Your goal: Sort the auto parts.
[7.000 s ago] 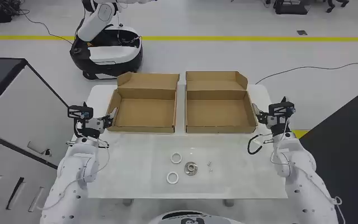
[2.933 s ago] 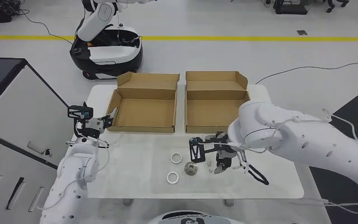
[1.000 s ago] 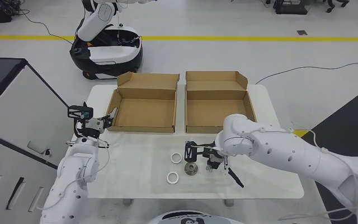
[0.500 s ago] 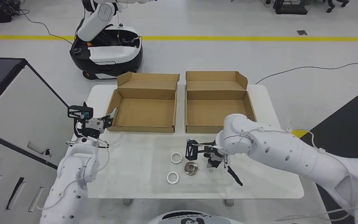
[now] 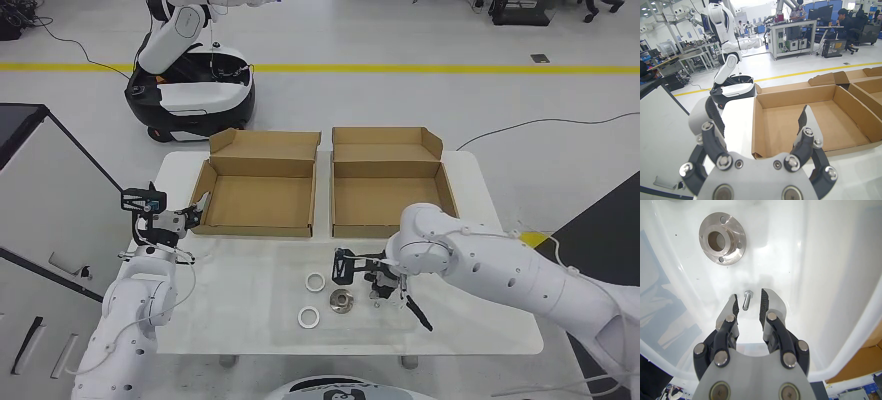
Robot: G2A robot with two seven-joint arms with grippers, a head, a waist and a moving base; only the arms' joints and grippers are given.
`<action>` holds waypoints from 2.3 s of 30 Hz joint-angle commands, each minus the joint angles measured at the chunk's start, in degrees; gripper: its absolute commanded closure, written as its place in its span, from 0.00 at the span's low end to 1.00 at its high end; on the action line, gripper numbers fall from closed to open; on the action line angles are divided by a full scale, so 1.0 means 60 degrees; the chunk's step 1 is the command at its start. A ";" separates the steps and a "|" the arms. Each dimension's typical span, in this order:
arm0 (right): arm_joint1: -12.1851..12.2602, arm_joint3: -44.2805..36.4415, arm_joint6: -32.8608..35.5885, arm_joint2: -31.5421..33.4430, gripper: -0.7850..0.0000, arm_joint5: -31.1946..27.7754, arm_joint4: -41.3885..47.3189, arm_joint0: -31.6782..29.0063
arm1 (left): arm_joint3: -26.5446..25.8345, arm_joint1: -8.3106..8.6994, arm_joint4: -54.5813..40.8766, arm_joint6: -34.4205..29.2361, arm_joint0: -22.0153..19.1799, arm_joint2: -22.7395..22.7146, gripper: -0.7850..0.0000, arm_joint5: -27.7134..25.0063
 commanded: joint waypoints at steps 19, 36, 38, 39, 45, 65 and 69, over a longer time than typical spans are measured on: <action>-0.0208 0.0282 0.0154 0.0169 0.69 -0.0140 -0.0005 -0.0193 | 0.0000 0.0000 0.0000 0.0000 0.0000 0.0000 0.00 0.0000; -0.0229 0.0302 0.0452 0.0496 1.00 -0.0276 0.0053 -0.0259 | 0.0000 0.0000 0.0000 0.0000 0.0000 0.0000 0.00 0.0000; -0.0195 0.0152 0.0497 0.0619 1.00 -0.0260 0.0160 -0.0247 | 0.0000 0.0000 0.0000 0.0000 0.0000 0.0000 0.00 0.0000; -0.0172 0.0051 0.0546 0.0695 1.00 -0.0248 0.0218 -0.0230 | 0.0000 0.0000 0.0000 0.0000 0.0000 0.0000 0.00 0.0000; 0.0049 -0.0723 0.0940 0.1176 1.00 -0.0149 0.0547 -0.0233 | 0.0000 0.0000 0.0000 0.0000 0.0000 0.0000 0.00 0.0000; 0.1394 -0.2664 0.1005 0.3196 1.00 -0.0084 0.3738 -0.0084 | 0.0000 0.0000 0.0000 0.0000 0.0000 0.0000 0.00 0.0000; 0.1671 -0.2531 0.0690 0.3843 1.00 -0.0400 0.4689 -0.0421 | 0.0000 0.0000 0.0000 0.0000 0.0000 0.0000 0.00 0.0000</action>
